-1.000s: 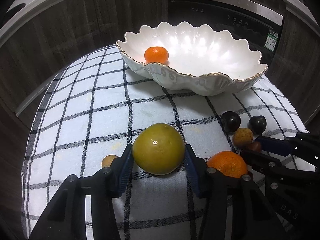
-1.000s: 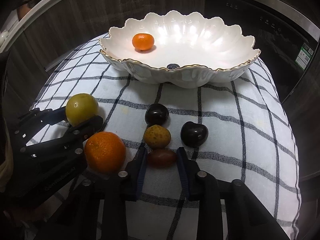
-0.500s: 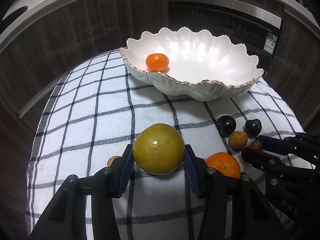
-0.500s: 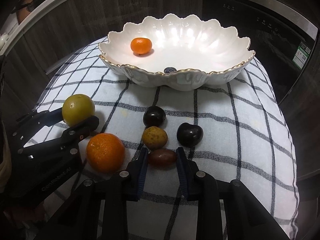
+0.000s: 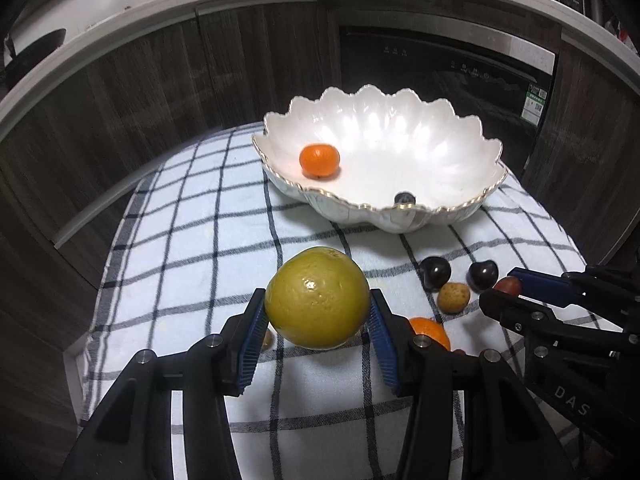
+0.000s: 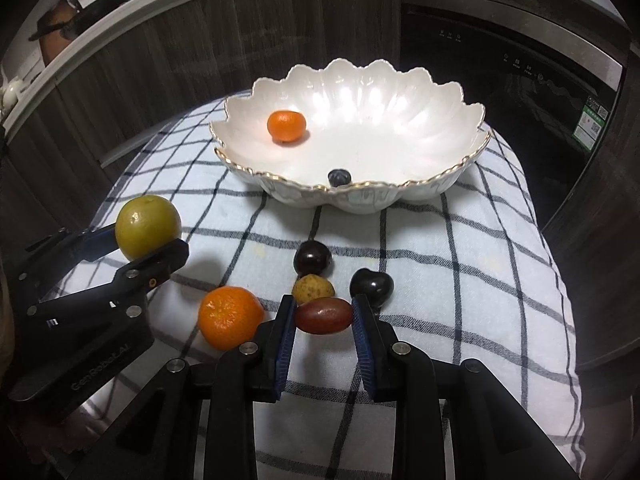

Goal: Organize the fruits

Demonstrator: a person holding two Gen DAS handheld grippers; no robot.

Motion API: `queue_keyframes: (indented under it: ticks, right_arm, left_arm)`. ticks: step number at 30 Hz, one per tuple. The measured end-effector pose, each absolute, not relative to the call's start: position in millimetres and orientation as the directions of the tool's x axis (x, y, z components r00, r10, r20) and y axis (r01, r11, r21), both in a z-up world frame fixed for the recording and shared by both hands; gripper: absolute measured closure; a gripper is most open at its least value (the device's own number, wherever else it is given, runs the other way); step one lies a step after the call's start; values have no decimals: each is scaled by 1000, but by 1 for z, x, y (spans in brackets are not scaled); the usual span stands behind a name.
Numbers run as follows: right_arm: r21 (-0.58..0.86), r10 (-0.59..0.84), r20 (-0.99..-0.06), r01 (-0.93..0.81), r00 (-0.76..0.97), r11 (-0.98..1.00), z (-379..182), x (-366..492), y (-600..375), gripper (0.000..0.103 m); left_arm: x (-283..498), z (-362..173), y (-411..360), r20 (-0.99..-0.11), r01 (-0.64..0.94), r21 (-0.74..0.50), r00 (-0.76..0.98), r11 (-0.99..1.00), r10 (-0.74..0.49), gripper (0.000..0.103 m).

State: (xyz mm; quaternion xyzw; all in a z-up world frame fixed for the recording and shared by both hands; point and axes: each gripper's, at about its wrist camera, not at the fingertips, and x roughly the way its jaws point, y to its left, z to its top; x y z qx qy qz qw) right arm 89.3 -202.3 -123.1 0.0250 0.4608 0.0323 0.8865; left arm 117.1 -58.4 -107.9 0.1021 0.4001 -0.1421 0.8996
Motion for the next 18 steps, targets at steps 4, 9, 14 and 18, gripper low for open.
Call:
queue_keyframes:
  ticks: [4,9,14,18]
  right_arm:
    - [76,81,-803,-33,591,997,-115,88,-204,73]
    - [71,74,-789,-30,610,997,-106,84,-208,73]
    - [61,60,-781,-20,622,998,-98,81,-214,73]
    - [53,48,-774,-11,632,999,-91,82,-217,73]
  left_arm:
    - [113,-96,-58,-737,329,80,655,941,-167,54]
    - [108,-86,-58,-733,326,80,659,942,-166,54]
    - [106,-79,-61,-732,322,73,660,944,-168,54]
    - [108,-73,-64,-730,317,65,661,946,-171,54]
